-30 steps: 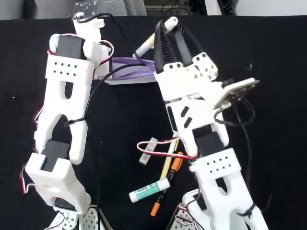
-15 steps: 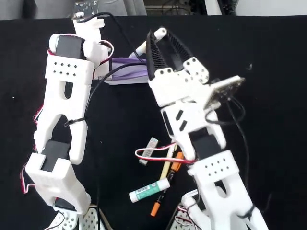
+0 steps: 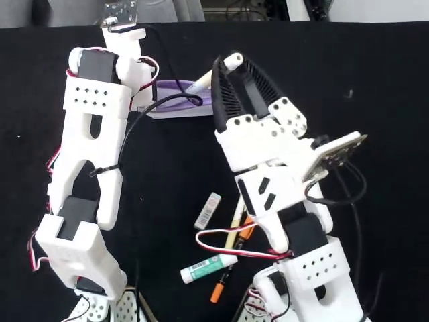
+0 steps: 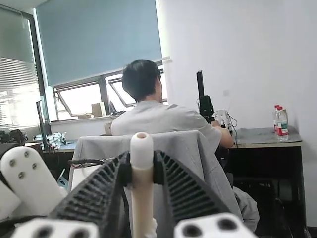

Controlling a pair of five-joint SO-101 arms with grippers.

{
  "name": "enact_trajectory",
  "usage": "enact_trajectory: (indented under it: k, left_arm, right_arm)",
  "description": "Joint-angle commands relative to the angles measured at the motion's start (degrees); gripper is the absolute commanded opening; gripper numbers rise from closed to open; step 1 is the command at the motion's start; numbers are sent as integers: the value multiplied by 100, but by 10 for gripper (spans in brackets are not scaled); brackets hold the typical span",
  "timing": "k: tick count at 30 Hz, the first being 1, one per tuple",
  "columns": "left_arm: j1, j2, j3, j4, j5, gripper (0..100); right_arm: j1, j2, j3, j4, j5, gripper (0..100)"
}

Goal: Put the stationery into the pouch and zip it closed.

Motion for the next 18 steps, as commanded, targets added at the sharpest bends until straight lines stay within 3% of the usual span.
enact_trajectory:
  k: [1, 5, 13, 18]
  left_arm:
    - [-154, 0, 101, 9, -44, 29]
    - [-154, 0, 110, 9, -44, 29]
    - [-154, 0, 110, 9, -35, 29]
    - [-154, 0, 119, 9, -26, 29]
  right_arm:
    - [-132, -119, -312, 123, 44, 11]
    - [-149, -66, 110, -149, 114, 11]
    - [-527, -66, 1631, -1371, 1248, 16]
    - [-1029, -66, 1798, -1363, 1521, 159]
